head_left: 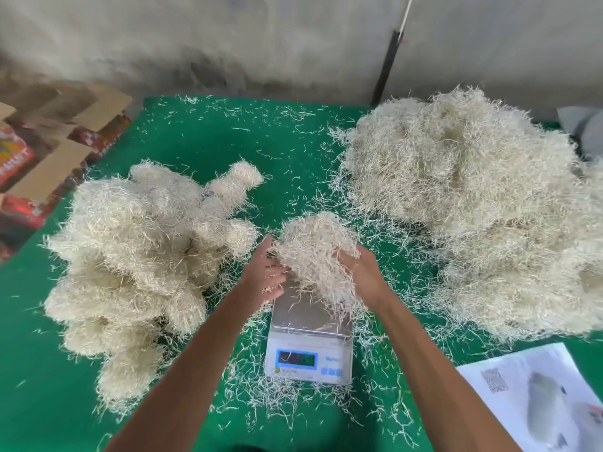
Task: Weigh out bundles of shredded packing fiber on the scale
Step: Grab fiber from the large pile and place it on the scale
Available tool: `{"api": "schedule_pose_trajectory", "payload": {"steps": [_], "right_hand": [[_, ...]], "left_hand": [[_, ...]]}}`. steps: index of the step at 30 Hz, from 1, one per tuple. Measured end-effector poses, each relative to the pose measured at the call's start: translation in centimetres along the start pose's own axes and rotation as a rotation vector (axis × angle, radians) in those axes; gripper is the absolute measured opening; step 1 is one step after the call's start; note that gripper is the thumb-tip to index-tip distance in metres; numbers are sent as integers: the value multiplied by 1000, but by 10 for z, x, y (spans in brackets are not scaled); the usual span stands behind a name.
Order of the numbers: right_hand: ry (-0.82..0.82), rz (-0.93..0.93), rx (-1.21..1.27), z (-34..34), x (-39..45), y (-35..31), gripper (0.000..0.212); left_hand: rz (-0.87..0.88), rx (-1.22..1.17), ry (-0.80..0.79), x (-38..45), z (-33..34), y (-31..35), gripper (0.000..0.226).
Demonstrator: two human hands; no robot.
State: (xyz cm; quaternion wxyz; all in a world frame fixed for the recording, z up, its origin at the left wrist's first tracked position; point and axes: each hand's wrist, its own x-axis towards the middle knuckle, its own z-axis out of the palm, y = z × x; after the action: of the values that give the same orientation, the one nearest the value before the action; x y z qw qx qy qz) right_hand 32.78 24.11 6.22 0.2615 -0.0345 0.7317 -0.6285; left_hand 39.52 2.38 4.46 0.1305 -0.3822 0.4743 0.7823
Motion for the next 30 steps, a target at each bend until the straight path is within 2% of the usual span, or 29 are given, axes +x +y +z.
{"api": "schedule_pose_trajectory", "payload": {"steps": [2, 4, 6, 8, 10, 11, 13, 16, 18, 20, 21, 24, 26, 28, 30], "right_hand": [[-90, 3, -106, -9, 0, 2, 87], [-235, 45, -359, -10, 4, 4, 98], [-298, 69, -509, -11, 11, 9, 102], [-192, 31, -458, -15, 12, 15, 97], [-46, -53, -404, -20, 12, 22, 94], [7, -80, -394, -24, 12, 25, 93], [15, -96, -392, -27, 8, 33, 91], [-156, -30, -454, -24, -4, 43, 92], [-289, -58, -662, -16, -12, 52, 109], [-300, -120, -922, -4, -11, 66, 118], [-274, -127, -997, 1, -9, 70, 113], [-113, -134, -1023, 8, 4, 57, 79], [1, -201, -976, 6, 14, 39, 77], [-10, -196, -883, 1, 23, 26, 83], [-131, -178, -1020, -3, 27, 23, 83]], "left_hand": [[39, 45, 44, 6, -23, -14, 67], [140, 152, 70, 5, -39, -34, 50], [200, 103, 176, 8, -42, -50, 37], [163, 22, 276, 8, -39, -52, 30], [170, 101, 352, 12, -38, -50, 22], [205, 171, 367, 14, -39, -50, 22], [294, 308, 386, 15, -41, -52, 28], [436, 416, 309, 11, -34, -58, 38], [448, 553, 263, 10, -26, -65, 56], [430, 636, 299, 12, -21, -72, 67], [423, 632, 312, 12, -19, -73, 67], [460, 501, 270, 12, -18, -66, 53], [475, 400, 269, 11, -21, -58, 51], [479, 365, 289, 14, -23, -52, 45], [428, 377, 287, 20, -27, -51, 28]]}}
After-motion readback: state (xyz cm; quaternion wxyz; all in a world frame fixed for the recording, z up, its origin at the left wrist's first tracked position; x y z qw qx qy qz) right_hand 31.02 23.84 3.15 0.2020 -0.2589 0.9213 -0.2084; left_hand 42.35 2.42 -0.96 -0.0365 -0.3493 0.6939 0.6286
